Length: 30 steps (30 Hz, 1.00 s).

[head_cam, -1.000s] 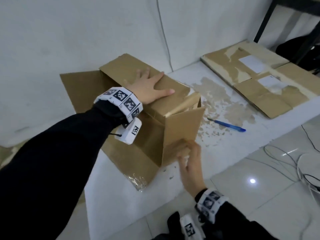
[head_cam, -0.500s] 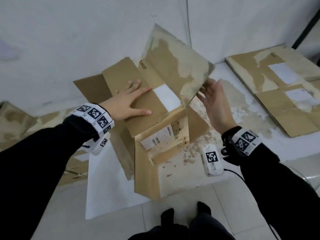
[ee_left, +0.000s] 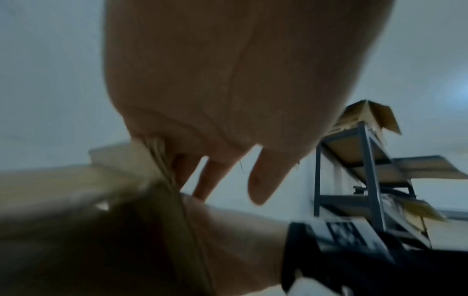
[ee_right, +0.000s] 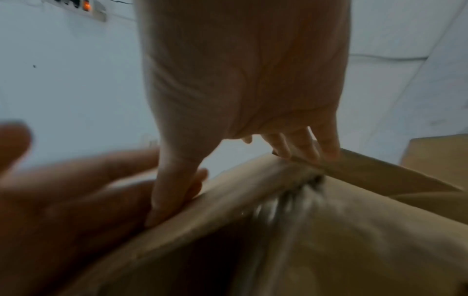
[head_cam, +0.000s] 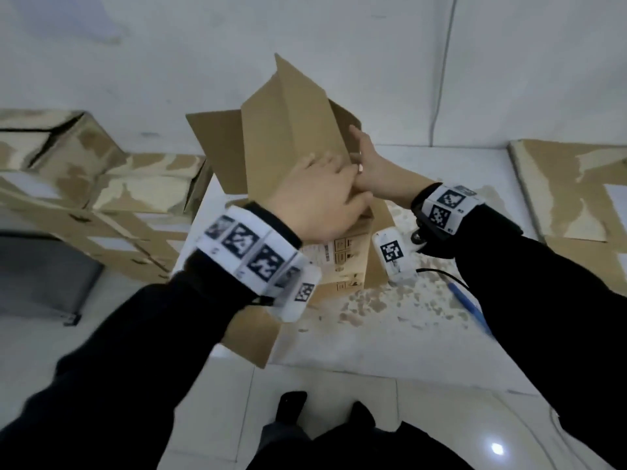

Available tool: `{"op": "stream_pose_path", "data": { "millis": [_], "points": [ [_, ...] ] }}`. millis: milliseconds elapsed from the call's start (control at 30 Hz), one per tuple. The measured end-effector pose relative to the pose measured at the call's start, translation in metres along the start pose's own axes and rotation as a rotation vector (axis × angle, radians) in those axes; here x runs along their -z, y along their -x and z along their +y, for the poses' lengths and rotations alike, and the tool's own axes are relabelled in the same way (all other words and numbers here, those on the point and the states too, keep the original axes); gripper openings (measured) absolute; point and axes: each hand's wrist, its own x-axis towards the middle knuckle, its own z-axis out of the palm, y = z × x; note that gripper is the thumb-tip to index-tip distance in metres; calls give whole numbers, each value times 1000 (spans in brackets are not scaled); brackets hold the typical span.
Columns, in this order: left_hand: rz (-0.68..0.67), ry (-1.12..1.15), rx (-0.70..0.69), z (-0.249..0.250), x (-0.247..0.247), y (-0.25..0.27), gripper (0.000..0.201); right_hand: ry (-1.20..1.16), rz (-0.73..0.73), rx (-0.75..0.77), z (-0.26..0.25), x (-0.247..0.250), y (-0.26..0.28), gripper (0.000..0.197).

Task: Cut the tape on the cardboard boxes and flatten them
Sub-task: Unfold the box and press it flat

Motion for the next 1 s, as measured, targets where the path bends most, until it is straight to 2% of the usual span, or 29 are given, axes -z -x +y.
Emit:
{"op": "stream_pose_path", "data": {
  "millis": [33, 100, 200, 233, 300, 400, 467, 533, 600, 667, 733, 800, 900, 967, 1000],
  "points": [
    [21, -122, 44, 6, -10, -1, 53, -7, -17, -12, 9, 1, -1, 95],
    [134, -209, 110, 12, -23, 3, 56, 91, 24, 11, 31, 5, 4, 78],
    [210, -307, 164, 18, -34, 15, 63, 240, 332, 174, 64, 22, 31, 42],
    [197, -349, 192, 20, -34, 17, 65, 254, 381, 230, 71, 29, 45, 37],
    [154, -415, 263, 26, -35, 11, 67, 267, 352, 278, 84, 42, 75, 29],
    [119, -482, 362, 36, -43, -9, 88, 379, 231, 292, 90, 41, 118, 12],
    [96, -520, 385, 40, -48, -20, 98, 444, 173, 305, 85, 24, 138, 15],
    [96, -521, 385, 39, -50, -23, 95, 435, 131, 349, 76, 2, 151, 22],
    [132, -472, 387, 35, -48, -19, 89, 337, 31, 360, 68, -11, 152, 31],
    [168, -437, 383, 31, -48, -11, 87, 239, -24, 296, 60, -4, 138, 43],
    [187, -430, 369, 32, -51, -2, 87, 198, 76, 204, 56, 19, 106, 36],
    [215, -431, 348, 33, -55, 7, 86, 304, 165, 201, 57, 46, 58, 27],
    [270, -430, 284, 30, -59, 22, 81, 514, 37, 165, 58, 59, -11, 37],
    [293, -446, 223, 23, -59, 30, 80, 605, -89, 106, 55, 58, -40, 47],
    [301, -448, 199, 19, -58, 33, 80, 634, -86, 80, 54, 60, -48, 50]
  ]
}}
